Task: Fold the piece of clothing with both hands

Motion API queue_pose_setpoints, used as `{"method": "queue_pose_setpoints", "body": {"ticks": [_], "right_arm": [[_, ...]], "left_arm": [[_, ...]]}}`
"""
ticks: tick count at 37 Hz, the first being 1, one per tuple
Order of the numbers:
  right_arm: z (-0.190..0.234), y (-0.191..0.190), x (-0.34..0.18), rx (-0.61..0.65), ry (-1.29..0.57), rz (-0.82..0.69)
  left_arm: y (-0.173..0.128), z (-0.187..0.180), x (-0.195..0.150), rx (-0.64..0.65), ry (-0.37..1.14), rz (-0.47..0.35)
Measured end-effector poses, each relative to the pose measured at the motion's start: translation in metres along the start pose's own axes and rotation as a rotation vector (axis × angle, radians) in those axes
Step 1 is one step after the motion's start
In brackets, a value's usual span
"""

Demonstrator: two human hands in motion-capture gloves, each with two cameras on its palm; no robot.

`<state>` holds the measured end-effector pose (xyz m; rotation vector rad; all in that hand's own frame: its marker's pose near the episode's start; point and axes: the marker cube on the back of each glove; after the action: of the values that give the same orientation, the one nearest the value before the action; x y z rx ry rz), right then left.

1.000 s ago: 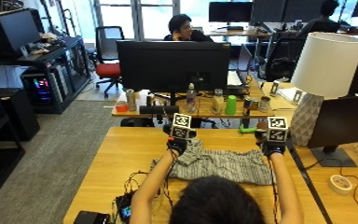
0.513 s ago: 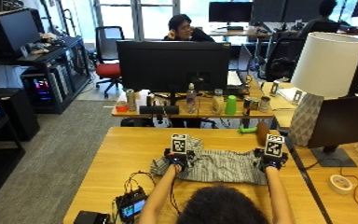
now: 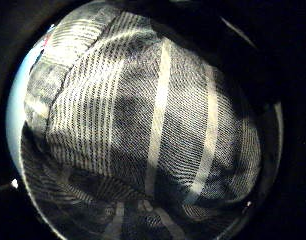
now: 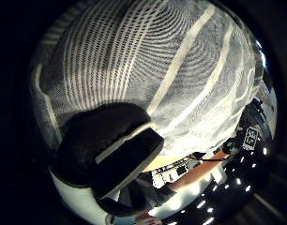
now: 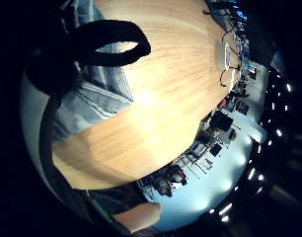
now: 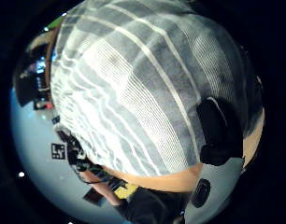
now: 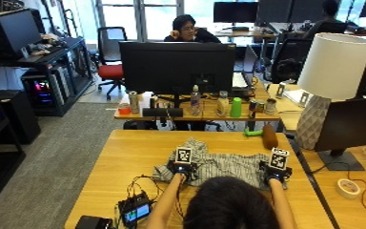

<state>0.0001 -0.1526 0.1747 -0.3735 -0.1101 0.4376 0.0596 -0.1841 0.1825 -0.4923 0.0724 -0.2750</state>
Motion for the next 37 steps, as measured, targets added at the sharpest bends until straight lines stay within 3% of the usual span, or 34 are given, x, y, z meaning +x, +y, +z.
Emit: {"method": "queue_pose_setpoints", "body": {"ticks": [8, 17, 21, 24, 29, 37], "right_arm": [[-0.002, -0.005, 0.003, 0.088, -0.019, 0.061], [-0.001, 0.001, -0.004, 0.209, -0.033, -0.049], [-0.003, -0.003, -0.001, 0.268, -0.058, -0.031], [-0.007, -0.002, 0.001, 0.250, -0.094, -0.031], [-0.013, 0.007, 0.010, 0.110, -0.163, -0.029], [-0.033, 0.003, 0.026, 0.176, -0.239, -0.034]], "left_arm": [[0.004, 0.002, 0.000, -0.051, -0.001, -0.008], [0.006, 0.003, -0.001, -0.054, 0.013, -0.030], [0.005, 0.004, 0.000, -0.033, 0.018, -0.006], [0.009, 0.006, 0.002, -0.041, 0.017, 0.011], [0.012, 0.005, 0.001, -0.030, -0.021, 0.038], [0.017, 0.007, 0.001, -0.028, -0.037, -0.005]]}}
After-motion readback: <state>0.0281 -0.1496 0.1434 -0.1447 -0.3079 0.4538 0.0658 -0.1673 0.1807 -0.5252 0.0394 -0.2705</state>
